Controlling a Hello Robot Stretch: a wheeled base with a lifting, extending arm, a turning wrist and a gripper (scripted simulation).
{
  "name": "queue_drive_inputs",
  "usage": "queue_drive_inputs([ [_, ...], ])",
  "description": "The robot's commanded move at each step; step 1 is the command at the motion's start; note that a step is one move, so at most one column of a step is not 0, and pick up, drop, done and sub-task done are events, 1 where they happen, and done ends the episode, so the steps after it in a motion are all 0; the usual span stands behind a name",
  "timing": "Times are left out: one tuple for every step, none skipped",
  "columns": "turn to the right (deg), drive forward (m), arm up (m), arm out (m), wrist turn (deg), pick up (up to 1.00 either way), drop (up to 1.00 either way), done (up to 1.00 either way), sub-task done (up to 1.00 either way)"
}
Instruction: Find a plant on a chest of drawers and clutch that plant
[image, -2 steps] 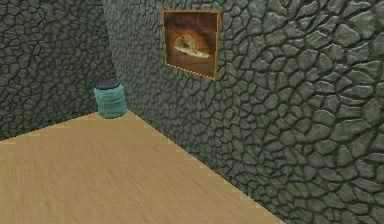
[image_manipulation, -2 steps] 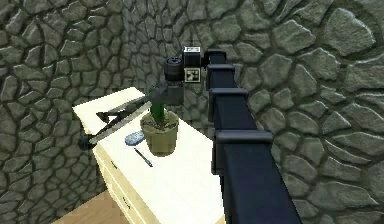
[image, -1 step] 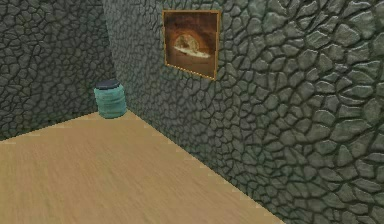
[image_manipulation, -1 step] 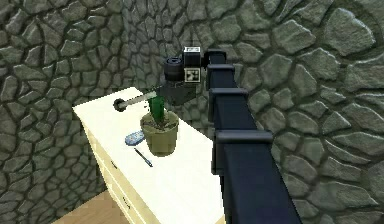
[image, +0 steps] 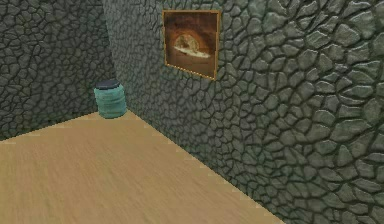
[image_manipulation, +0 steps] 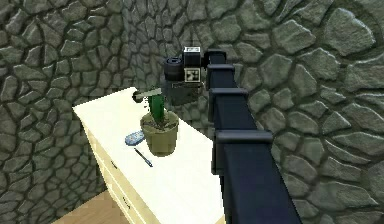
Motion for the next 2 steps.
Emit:
queue_drive_inputs([
  [0.0, 0.0, 0.0, 0.0, 0.0, 1.0, 0.0, 0.0, 0.0],
  [0.0, 0.0, 0.0, 0.0, 0.0, 0.0, 0.0, 1.0, 0.0],
])
